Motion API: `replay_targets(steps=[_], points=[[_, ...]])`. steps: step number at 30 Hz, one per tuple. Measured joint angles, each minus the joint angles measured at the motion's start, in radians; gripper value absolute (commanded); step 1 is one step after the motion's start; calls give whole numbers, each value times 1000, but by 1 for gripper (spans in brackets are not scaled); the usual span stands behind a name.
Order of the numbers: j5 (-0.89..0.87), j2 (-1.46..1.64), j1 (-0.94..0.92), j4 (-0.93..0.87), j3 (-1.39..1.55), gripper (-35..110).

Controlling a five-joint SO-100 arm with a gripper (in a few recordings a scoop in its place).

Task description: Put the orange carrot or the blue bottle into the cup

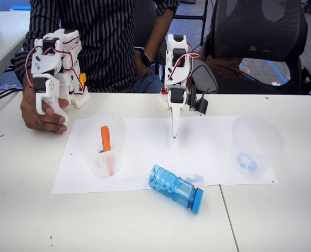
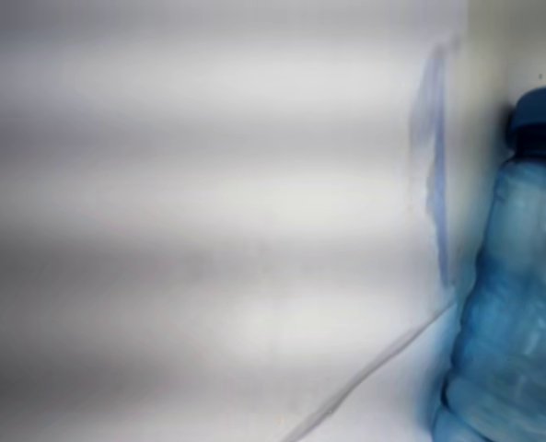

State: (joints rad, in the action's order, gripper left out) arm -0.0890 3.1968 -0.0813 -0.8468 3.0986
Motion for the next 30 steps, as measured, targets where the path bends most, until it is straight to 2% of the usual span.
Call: replay_targets(steps=[11,23,30], points=[[0,-38,-18,0,-71,8],[-6,-515,-21,0,-408,8],[-6,-721,-15,0,-603,26]])
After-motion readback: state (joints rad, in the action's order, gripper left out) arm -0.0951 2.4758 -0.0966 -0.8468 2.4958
